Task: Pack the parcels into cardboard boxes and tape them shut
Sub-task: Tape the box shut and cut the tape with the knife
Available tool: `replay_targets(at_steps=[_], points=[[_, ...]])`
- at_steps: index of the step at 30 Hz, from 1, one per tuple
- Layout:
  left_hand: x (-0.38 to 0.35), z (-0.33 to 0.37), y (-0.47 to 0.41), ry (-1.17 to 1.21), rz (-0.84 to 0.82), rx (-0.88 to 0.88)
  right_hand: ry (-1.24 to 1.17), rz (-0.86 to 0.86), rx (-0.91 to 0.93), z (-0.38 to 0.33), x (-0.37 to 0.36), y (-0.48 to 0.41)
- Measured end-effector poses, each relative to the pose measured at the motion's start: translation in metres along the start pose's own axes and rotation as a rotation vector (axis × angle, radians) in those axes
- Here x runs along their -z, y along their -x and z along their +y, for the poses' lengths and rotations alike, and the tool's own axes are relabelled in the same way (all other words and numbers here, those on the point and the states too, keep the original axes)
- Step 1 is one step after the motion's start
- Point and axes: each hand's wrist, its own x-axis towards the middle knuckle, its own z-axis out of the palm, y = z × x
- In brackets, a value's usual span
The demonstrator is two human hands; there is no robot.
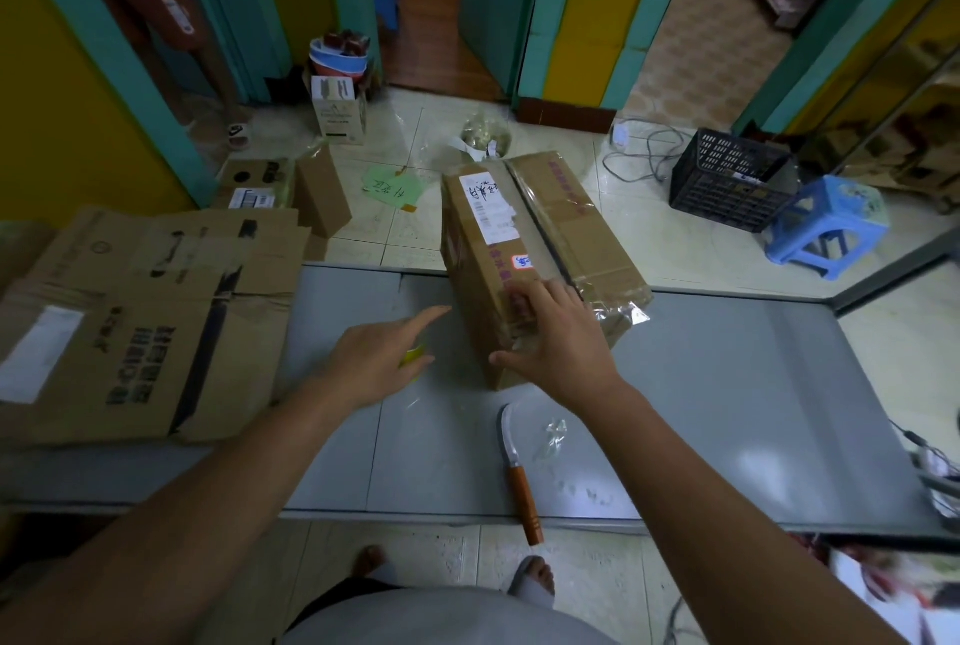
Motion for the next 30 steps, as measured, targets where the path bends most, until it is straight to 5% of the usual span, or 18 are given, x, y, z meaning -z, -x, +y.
replay_targets(at_steps=[12,16,20,30], points=[[-0.071,-0.016,0.015,0.226,-0.012,0.185,-0.306,0.018,0.190,0.046,0.033,0.014],[-0.044,0.013,0.008,0.276,0.274,0.099,-0.200,0.238,0.174,0.094,0.064,0.000],[0.014,0.088,-0.019,0.343,0.552,-0.095,-0.098,0.034,0.188,0.121,0.074,-0.016],[-0.001,0.123,-0.058,0.071,0.361,-0.246,-0.116,0.033,0.287,0.123,0.049,-0.018]])
